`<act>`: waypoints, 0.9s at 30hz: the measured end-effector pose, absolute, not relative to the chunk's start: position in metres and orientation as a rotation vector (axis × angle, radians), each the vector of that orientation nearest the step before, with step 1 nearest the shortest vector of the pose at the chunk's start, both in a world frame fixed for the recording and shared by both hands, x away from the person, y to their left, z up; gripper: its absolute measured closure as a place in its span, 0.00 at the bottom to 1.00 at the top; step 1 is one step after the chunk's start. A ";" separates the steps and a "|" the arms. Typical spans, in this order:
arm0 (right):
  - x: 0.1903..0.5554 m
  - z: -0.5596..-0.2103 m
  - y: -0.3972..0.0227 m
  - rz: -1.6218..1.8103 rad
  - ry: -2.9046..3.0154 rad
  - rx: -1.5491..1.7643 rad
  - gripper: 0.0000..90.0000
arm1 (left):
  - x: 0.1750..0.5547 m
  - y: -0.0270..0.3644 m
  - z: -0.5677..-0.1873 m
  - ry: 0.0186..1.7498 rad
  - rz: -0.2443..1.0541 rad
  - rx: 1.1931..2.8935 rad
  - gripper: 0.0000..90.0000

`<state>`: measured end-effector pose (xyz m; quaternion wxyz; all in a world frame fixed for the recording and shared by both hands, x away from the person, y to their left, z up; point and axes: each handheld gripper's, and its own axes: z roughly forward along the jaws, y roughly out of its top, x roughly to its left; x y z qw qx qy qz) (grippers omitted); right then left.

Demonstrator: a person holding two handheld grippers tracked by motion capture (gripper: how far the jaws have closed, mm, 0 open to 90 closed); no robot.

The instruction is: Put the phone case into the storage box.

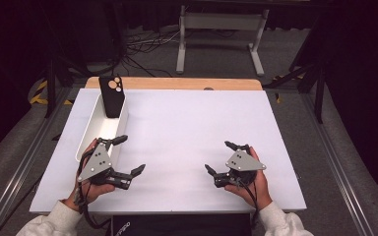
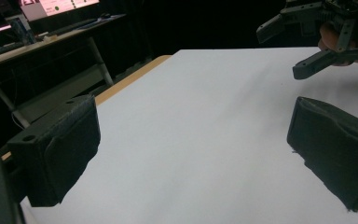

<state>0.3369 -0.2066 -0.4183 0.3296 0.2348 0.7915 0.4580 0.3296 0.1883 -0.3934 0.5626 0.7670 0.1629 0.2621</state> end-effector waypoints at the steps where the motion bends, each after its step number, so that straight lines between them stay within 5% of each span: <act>1: 0.337 -0.418 -0.207 1.197 2.070 0.615 0.06 | 0.330 0.188 -0.393 0.384 0.617 1.806 0.04; 27: 0.335 -0.420 -0.207 1.191 2.081 0.610 0.06 | 0.321 0.185 -0.423 0.448 0.581 1.859 0.03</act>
